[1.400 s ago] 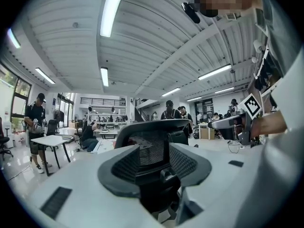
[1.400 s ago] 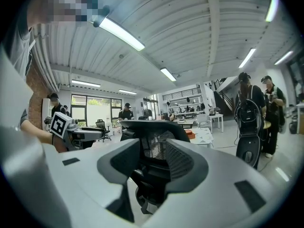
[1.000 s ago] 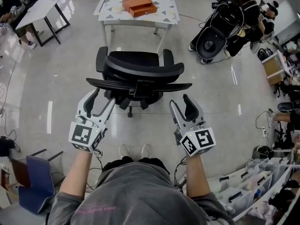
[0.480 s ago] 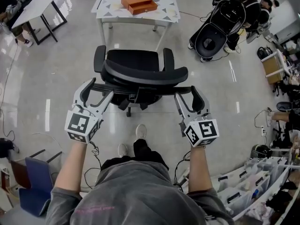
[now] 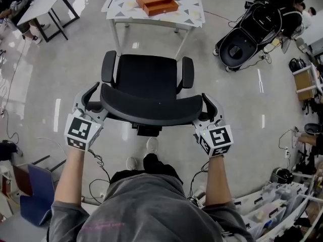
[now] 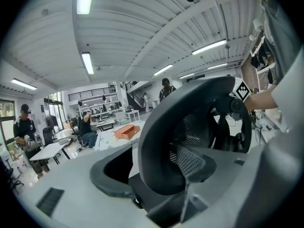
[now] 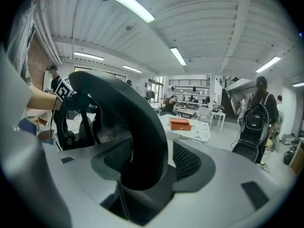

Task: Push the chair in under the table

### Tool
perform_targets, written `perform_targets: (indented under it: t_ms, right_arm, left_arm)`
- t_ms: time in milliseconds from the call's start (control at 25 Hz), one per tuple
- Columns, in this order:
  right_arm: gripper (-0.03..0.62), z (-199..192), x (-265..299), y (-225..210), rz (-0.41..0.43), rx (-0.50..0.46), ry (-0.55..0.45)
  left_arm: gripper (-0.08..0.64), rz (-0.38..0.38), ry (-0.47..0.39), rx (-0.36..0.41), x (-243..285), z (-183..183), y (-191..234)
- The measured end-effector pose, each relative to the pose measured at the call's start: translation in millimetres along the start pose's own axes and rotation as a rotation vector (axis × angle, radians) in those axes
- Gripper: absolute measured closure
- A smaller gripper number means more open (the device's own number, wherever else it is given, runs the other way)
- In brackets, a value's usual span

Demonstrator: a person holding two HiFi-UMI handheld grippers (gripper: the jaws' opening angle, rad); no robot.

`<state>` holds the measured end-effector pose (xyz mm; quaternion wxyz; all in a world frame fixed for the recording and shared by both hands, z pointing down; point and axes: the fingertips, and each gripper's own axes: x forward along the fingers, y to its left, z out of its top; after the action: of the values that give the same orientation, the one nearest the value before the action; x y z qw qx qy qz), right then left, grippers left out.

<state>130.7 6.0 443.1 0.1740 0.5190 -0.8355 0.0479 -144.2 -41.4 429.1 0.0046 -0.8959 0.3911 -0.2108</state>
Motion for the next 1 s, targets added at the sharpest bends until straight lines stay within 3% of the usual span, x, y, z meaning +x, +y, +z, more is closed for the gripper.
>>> perform_targets:
  t_ms: [160,600,1000]
  right_arm:
    - [0.350,4,17,0,0.067,-0.007,-0.003]
    - [0.351,12,51,-29,0.116,-0.003,-0.011]
    - [0.353,33,125,-74,0.084,0.016,-0.023]
  left_arm:
    - [0.345,0.027,0.003,-0.014,8,-1,9]
    - [0.337,0.052,-0.021,-0.086,46,8,29]
    - [0.339,0.053,-0.042,-0.089,111,22,88]
